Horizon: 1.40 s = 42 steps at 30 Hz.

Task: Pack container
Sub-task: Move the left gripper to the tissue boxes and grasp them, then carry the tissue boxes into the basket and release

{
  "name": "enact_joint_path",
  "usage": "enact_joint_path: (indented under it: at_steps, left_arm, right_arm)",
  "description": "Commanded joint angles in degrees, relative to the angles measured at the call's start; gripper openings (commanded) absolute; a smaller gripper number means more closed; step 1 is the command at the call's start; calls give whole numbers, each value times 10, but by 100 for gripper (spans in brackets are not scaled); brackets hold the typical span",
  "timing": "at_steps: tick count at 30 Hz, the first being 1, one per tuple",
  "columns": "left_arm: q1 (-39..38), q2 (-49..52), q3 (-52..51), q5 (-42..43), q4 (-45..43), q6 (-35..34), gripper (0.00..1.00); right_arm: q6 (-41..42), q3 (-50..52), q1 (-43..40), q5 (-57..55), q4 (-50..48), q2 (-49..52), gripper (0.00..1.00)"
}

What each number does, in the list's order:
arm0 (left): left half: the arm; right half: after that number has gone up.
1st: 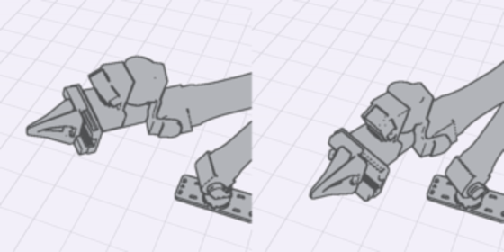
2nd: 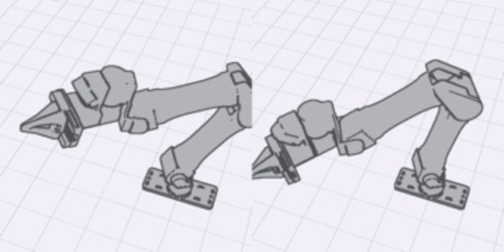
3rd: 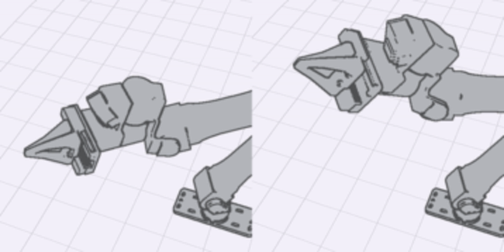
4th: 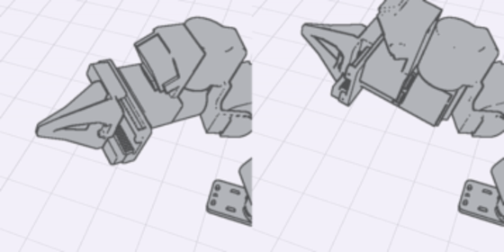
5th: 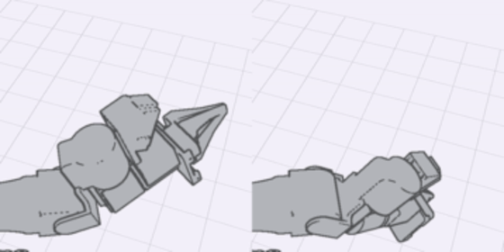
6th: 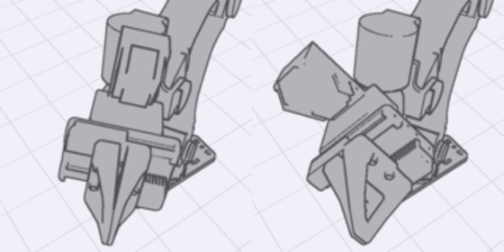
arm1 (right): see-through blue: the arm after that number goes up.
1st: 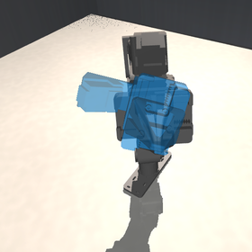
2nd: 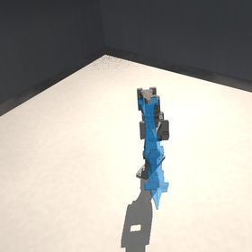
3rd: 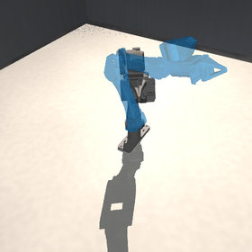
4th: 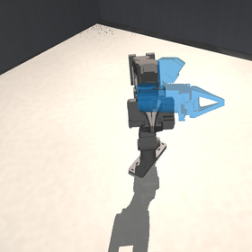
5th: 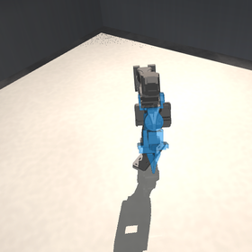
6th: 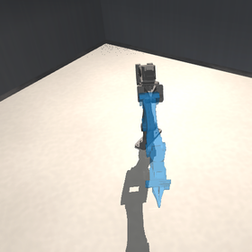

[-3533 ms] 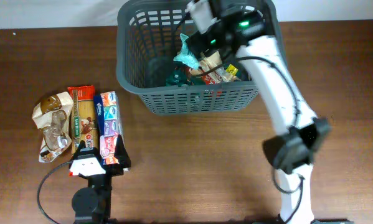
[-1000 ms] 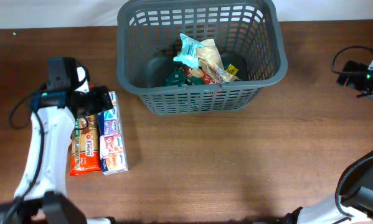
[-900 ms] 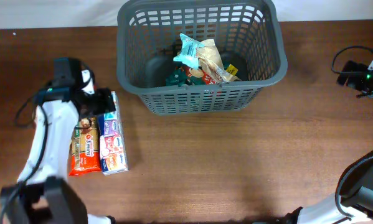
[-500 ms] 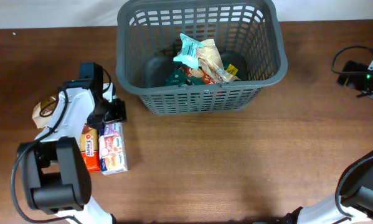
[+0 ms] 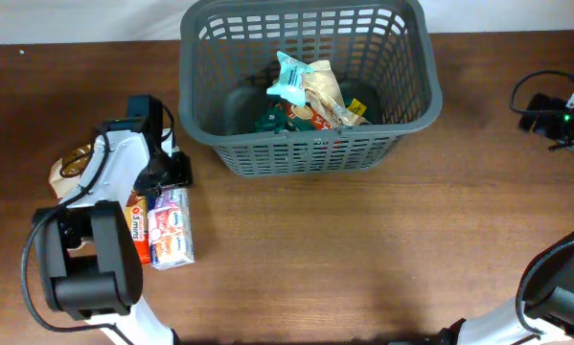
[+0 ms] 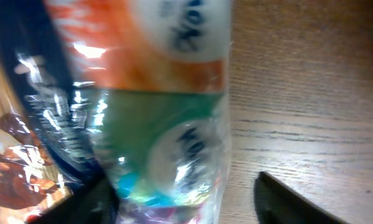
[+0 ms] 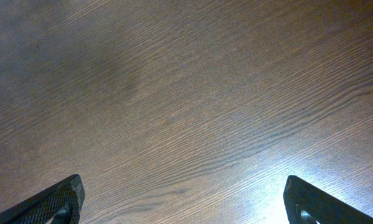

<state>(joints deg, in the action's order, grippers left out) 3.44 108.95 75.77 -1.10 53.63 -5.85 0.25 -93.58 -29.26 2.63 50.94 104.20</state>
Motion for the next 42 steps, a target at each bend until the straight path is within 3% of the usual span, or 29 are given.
enact_joint_path:
  at_steps: [1,5,15,16,17,21,28,35,42]
  left_arm:
    - [5,41,-16,-32,2,-12,81]
    - [4,41,-16,-32,3,-15,95]
    - [9,40,-15,-35,10,-23,98]
    - [10,40,-15,-35,8,-23,94]
    - [10,40,-15,-35,6,-24,82]
    - [10,40,-15,-35,3,-25,4]
    - [14,22,28,-50,36,-29,2]
    - [15,-38,242,-89,126,-28,2]
    - [7,-78,516,-92,162,113,2]
  right_arm:
    - [7,2,0,1,0,-15,99]
    - [7,2,0,1,0,-15,99]
    - [7,2,0,1,0,-15,99]
    - [7,2,0,1,0,-15,99]
    - [7,2,0,1,0,-15,99]
    - [7,2,0,1,0,-15,99]
    - [7,2,0,1,0,-15,99]
    - [7,2,0,1,0,-15,99]
    - [7,2,0,1,0,-15,99]
